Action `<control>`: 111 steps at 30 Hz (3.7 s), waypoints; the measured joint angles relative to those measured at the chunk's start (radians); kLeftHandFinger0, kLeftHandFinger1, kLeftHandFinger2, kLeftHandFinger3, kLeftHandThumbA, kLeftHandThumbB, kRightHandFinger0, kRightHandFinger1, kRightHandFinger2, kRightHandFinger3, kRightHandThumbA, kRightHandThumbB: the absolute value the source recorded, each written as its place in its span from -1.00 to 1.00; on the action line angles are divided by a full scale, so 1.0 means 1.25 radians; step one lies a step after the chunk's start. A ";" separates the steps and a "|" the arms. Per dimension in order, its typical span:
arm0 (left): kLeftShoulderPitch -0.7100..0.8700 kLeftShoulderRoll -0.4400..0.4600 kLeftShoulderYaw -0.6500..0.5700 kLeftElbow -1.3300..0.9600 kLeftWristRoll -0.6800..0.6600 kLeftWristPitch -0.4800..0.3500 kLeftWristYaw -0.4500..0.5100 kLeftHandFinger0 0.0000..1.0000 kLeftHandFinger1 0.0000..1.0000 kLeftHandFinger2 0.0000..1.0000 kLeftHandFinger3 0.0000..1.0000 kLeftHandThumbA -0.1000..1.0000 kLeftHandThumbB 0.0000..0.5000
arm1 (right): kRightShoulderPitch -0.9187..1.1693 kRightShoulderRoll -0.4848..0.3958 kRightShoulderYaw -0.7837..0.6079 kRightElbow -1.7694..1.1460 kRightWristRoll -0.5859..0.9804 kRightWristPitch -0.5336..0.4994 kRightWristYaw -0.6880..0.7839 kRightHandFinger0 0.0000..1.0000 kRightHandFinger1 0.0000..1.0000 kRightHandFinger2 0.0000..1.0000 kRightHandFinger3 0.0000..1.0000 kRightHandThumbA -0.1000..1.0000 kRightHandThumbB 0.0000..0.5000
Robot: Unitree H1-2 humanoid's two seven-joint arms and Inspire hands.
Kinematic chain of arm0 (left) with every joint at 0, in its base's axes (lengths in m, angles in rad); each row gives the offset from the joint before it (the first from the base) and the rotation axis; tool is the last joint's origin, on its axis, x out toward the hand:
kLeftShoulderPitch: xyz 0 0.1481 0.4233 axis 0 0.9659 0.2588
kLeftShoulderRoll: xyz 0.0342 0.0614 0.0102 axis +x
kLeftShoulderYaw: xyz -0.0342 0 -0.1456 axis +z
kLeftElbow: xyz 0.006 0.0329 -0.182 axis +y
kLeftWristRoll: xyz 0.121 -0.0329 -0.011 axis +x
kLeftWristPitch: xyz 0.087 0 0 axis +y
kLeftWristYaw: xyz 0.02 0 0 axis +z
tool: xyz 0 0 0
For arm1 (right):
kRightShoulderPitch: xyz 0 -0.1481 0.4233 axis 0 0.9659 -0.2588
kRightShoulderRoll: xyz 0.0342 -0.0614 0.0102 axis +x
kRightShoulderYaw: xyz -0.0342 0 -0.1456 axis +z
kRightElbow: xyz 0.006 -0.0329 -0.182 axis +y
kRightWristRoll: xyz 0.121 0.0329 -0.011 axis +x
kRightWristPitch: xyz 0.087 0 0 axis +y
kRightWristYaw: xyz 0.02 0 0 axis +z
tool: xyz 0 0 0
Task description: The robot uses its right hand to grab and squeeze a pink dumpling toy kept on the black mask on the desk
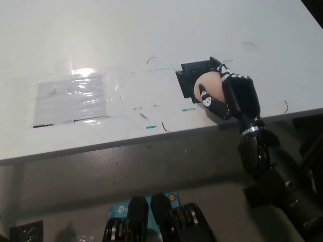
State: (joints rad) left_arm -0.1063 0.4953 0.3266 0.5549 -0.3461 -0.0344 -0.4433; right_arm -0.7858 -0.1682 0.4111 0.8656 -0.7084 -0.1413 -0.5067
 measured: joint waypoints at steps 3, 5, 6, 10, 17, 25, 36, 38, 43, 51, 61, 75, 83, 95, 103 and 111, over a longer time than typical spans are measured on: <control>0.001 0.000 0.001 -0.002 0.000 0.001 0.000 -1.00 -0.91 -0.72 -0.71 1.00 1.00 | -0.007 -0.005 0.008 -0.002 -0.005 0.037 0.046 1.00 1.00 1.00 1.00 -0.35 -0.28; 0.001 0.000 0.002 -0.002 0.000 0.001 0.000 -1.00 -0.92 -0.73 -0.72 1.00 1.00 | -0.012 -0.010 0.017 -0.008 -0.012 0.060 0.068 1.00 1.00 1.00 1.00 -0.31 -0.19; 0.002 0.000 0.002 -0.002 0.000 0.000 0.000 -1.00 -0.94 -0.74 -0.72 1.00 1.00 | -0.013 -0.012 0.021 -0.010 -0.016 0.070 0.074 1.00 1.00 1.00 1.00 -0.27 -0.12; 0.003 0.000 0.002 -0.002 0.000 0.000 0.000 -1.00 -0.93 -0.73 -0.73 1.00 1.00 | -0.018 -0.015 0.035 -0.013 -0.025 0.105 0.090 1.00 1.00 1.00 1.00 -0.11 0.16; 0.003 0.000 0.002 -0.002 0.000 0.000 0.000 -1.00 -0.94 -0.74 -0.68 1.00 1.00 | -0.015 -0.017 0.035 -0.081 -0.037 0.151 0.121 1.00 1.00 1.00 1.00 0.06 0.59; 0.004 0.002 0.002 -0.005 0.000 0.002 0.000 -1.00 -0.95 -0.76 -0.71 1.00 1.00 | 0.000 -0.032 0.018 -0.217 -0.035 0.190 0.186 1.00 1.00 1.00 1.00 0.10 0.67; 0.008 0.003 0.002 -0.009 0.000 0.002 0.000 -1.00 -0.92 -0.72 -0.70 1.00 1.00 | 0.047 -0.060 -0.023 -0.395 -0.026 0.238 0.291 1.00 1.00 1.00 1.00 0.03 0.46; 0.008 0.003 0.002 -0.009 0.000 0.000 0.000 -1.00 -0.91 -0.72 -0.71 1.00 1.00 | 0.058 -0.067 -0.036 -0.436 -0.015 0.243 0.316 1.00 1.00 1.00 1.00 -0.02 0.43; 0.008 0.006 0.002 -0.005 0.000 -0.001 0.000 -1.00 -0.91 -0.72 -0.73 1.00 1.00 | 0.091 -0.092 -0.071 -0.532 0.005 0.249 0.364 1.00 1.00 1.00 1.00 -0.07 0.40; 0.008 0.010 0.001 -0.005 0.000 0.000 0.000 -1.00 -0.90 -0.72 -0.69 1.00 1.00 | 0.170 -0.114 -0.163 -0.707 0.076 0.256 0.420 1.00 1.00 1.00 1.00 -0.52 -0.09; 0.006 0.011 0.000 -0.005 0.000 0.001 0.000 -1.00 -0.95 -0.75 -0.68 1.00 1.00 | 0.343 -0.018 -0.323 -0.710 0.209 0.184 0.371 0.17 0.48 0.72 0.88 -0.89 -0.35; 0.000 0.011 0.000 0.008 0.000 -0.002 0.000 -1.00 -0.98 -0.77 -0.73 1.00 1.00 | 0.468 0.127 -0.471 -0.613 0.425 0.080 0.337 -0.17 0.13 0.57 1.00 -0.96 -0.47; 0.002 0.009 -0.003 0.008 0.001 -0.004 0.000 -1.00 -0.98 -0.75 -0.69 1.00 1.00 | 0.485 0.157 -0.534 -0.550 0.521 0.077 0.335 -0.40 -0.02 0.42 1.00 -0.88 -0.49; 0.007 0.008 -0.005 0.009 0.001 -0.009 0.000 -1.00 -0.95 -0.72 -0.69 1.00 1.00 | 0.484 0.161 -0.543 -0.543 0.590 0.101 0.333 -0.64 -0.48 -0.05 0.92 -0.86 -0.50; 0.011 0.007 -0.005 0.007 0.000 -0.010 0.000 -1.00 -0.94 -0.72 -0.72 1.00 1.00 | 0.484 0.161 -0.543 -0.543 0.612 0.108 0.330 -0.79 -0.64 -0.17 0.92 -0.89 -0.49; 0.011 0.007 -0.005 0.012 0.000 -0.013 0.000 -1.00 -0.95 -0.72 -0.70 1.00 1.00 | 0.482 0.161 -0.541 -0.543 0.620 0.118 0.323 -0.76 -0.64 -0.19 0.97 -0.89 -0.53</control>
State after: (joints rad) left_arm -0.0930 0.5043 0.3204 0.5694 -0.3456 -0.0506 -0.4436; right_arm -0.1838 0.0331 -0.2654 0.1872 0.0661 0.0061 -0.1033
